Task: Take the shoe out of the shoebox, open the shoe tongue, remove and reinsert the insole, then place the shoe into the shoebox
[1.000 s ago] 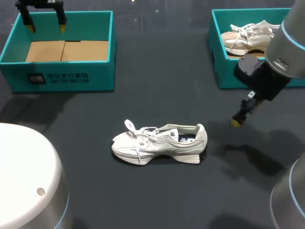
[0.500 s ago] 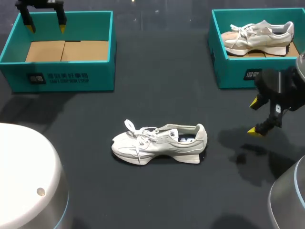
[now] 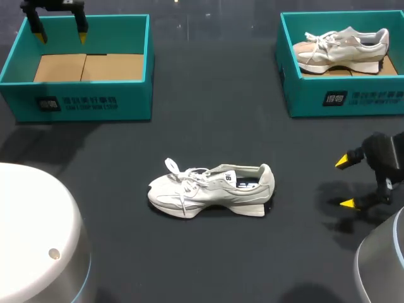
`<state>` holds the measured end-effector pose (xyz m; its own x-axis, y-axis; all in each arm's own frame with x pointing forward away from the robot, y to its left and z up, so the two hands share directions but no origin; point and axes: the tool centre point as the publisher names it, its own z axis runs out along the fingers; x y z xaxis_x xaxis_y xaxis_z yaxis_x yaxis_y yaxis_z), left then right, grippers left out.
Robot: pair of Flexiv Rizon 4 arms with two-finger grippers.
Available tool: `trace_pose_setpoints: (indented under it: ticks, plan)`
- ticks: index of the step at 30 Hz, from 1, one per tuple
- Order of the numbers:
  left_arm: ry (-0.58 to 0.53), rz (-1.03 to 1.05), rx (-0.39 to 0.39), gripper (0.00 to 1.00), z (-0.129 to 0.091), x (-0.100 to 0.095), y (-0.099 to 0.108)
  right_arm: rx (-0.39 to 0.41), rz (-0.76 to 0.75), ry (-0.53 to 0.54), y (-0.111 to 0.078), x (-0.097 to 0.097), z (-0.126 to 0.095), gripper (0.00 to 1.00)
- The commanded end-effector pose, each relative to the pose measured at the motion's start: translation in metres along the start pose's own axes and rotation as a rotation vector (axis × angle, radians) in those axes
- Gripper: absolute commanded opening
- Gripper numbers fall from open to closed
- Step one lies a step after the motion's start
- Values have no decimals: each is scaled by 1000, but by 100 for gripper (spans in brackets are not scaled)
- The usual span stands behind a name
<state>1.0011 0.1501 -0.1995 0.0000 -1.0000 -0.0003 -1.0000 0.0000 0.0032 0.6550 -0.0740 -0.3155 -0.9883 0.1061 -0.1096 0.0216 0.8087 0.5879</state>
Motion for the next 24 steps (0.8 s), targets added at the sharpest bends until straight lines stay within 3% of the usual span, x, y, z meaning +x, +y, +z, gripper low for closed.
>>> trace_pose_setpoints:
  ticks: [1, 6, 8, 16, 24]
  plan:
    - [0, 0, 1, 100, 0, 0, 0, -375, -2, -20, -6, 5, 0, 100]
    - [0, 0, 1, 100, 0, 0, 0, -375, -2, -20, -6, 5, 0, 100]
    - [0, 0, 1, 100, 0, 0, 0, -314, 90, -50, -18, 1, 13, 100]
    - [0, 0, 1, 100, 0, 0, 0, -387, 89, -84, -22, 2, 33, 100]
    - [0, 0, 1, 100, 0, 0, 0, -394, 94, -85, -18, 2, 40, 100]
